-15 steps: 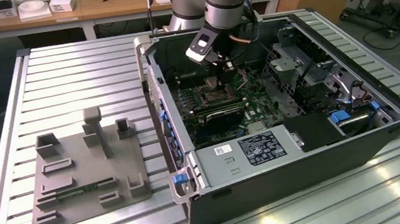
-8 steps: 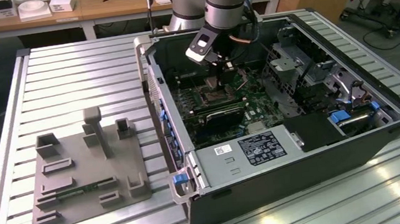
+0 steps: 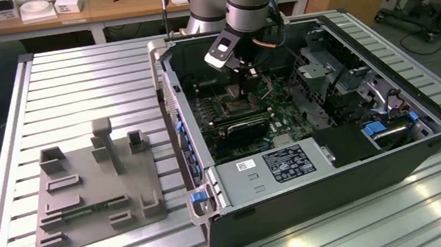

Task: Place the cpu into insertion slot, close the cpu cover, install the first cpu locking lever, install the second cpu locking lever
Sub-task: 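Place the cpu into insertion slot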

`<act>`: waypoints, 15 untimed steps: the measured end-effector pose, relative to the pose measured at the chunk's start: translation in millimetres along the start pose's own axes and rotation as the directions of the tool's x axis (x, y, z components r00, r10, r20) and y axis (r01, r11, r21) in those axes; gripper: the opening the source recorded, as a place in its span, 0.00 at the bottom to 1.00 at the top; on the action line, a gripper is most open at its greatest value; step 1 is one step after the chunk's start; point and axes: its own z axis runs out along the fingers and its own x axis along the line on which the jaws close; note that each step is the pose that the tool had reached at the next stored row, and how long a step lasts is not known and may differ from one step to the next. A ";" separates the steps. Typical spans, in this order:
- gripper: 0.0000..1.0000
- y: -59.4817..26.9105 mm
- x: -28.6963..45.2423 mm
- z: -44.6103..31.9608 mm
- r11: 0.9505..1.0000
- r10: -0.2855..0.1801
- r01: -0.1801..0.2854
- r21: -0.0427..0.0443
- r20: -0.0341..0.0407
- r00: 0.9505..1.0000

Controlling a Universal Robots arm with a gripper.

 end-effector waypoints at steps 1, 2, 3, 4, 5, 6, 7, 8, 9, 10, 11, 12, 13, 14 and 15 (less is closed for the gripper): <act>0.54 0.0 0.0 0.0 1.000 0.001 -0.001 0.000 0.000 1.000; 0.54 0.0 0.0 0.0 1.000 0.001 -0.001 0.000 0.000 1.000; 0.54 0.0 0.0 0.0 1.000 0.002 -0.002 0.000 0.000 1.000; 0.54 0.0 0.0 0.0 1.000 0.002 -0.002 0.000 0.000 1.000; 0.54 0.0 0.0 0.0 1.000 0.003 -0.003 0.000 0.000 1.000; 0.54 0.0 0.0 0.0 1.000 0.004 -0.004 0.000 0.000 1.000; 0.54 0.0 0.0 0.0 1.000 0.004 -0.004 0.000 0.000 1.000; 0.54 0.0 0.0 0.0 1.000 0.005 -0.005 0.000 0.000 1.000; 0.54 0.0 0.0 0.0 1.000 0.006 -0.006 0.000 0.000 1.000; 0.54 0.0 0.0 0.0 1.000 0.006 -0.006 0.000 0.000 1.000; 0.54 0.0 0.0 0.0 1.000 0.007 -0.007 0.000 0.000 1.000; 0.54 0.0 0.0 0.0 1.000 0.008 -0.008 0.000 0.000 1.000; 0.54 0.0 0.0 0.0 1.000 0.008 -0.008 0.000 0.000 1.000; 0.54 0.0 0.0 0.0 1.000 0.009 -0.009 0.000 0.000 1.000; 0.54 0.0 0.0 0.0 1.000 0.010 -0.010 0.000 0.000 1.000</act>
